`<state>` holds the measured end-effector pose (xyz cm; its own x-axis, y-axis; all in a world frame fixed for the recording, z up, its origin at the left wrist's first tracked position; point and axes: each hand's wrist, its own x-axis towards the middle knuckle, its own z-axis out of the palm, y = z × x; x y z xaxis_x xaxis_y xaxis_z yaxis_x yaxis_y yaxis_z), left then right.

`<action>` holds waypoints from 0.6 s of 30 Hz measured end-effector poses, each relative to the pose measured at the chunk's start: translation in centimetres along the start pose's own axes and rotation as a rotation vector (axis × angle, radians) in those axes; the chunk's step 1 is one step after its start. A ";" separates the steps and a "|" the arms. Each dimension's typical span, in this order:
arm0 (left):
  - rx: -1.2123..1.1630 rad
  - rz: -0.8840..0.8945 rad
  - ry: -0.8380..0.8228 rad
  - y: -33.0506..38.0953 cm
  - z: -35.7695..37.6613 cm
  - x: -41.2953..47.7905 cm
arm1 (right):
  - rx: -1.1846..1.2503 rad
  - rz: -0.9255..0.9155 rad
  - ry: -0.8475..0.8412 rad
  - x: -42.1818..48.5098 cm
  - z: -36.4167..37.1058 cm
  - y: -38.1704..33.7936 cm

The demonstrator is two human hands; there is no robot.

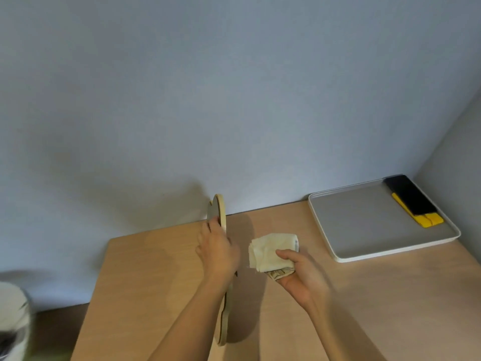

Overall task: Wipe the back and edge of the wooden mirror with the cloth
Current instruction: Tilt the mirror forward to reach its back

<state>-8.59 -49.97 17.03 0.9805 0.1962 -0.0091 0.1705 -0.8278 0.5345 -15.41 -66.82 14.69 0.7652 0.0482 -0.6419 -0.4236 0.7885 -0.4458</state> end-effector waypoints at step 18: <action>-0.923 -0.340 -0.087 -21.9 -10.9 3.0 | -0.967 -0.554 -0.160 0.5 11.6 18.6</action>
<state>-10.39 -25.52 14.55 0.9033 0.2779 -0.3269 0.3381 0.0079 0.9411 -17.33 -45.01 13.28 0.9885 -0.0284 -0.1487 -0.1505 -0.0783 -0.9855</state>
